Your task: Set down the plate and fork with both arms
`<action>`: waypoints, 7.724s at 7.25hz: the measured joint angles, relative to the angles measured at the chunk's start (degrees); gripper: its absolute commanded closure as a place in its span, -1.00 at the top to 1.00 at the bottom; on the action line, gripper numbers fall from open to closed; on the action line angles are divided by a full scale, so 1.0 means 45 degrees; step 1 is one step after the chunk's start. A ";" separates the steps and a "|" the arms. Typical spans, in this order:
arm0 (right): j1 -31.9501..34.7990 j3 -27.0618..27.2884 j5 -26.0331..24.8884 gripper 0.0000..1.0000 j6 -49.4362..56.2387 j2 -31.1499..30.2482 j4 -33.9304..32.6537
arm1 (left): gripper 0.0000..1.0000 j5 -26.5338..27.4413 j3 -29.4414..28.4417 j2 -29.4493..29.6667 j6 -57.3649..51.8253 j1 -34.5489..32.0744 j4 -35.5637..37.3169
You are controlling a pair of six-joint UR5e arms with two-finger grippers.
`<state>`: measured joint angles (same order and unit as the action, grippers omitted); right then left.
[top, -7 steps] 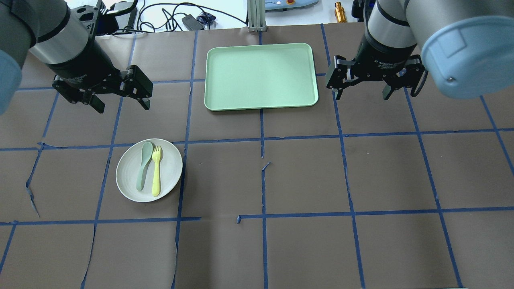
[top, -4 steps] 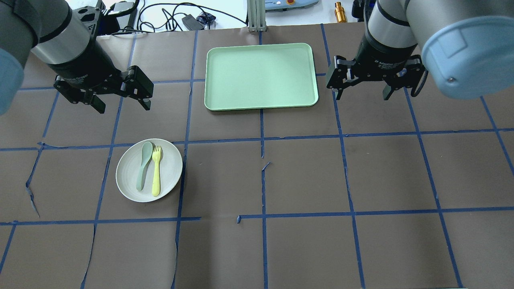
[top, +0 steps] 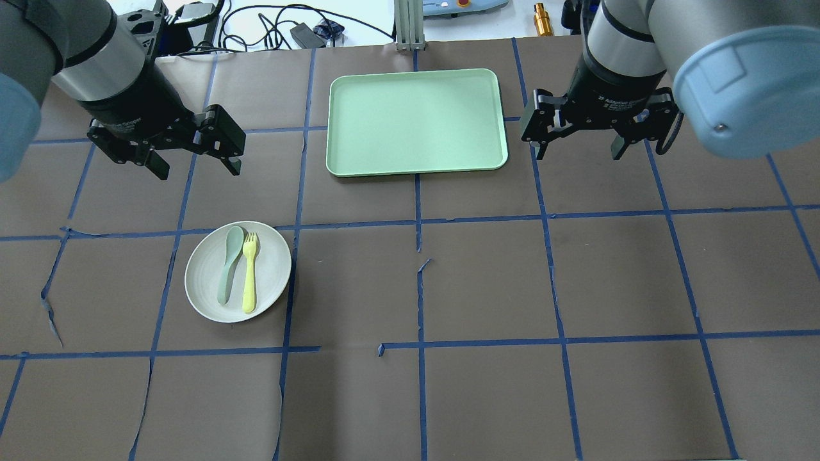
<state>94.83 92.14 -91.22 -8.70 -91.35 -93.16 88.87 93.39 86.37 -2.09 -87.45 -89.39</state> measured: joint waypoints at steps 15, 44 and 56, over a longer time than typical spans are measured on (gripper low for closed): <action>-0.0001 0.0040 0.0020 1.00 0.0000 0.0025 0.0003 | 1.00 0.0719 0.2123 0.1465 -0.0205 0.1359 0.1806; 0.0000 0.0064 0.0132 1.00 -0.0019 0.0046 0.0000 | -1.00 -0.4393 -0.6659 1.1832 0.1144 -0.1180 0.5521; 0.0000 0.0115 0.0150 1.00 -0.0017 0.0046 0.0000 | 1.00 -0.2175 -0.1887 0.7375 0.0750 0.0325 0.6095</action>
<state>94.83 92.66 -90.55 -8.78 -91.14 -93.17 79.08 84.90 119.56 1.28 -85.99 -61.96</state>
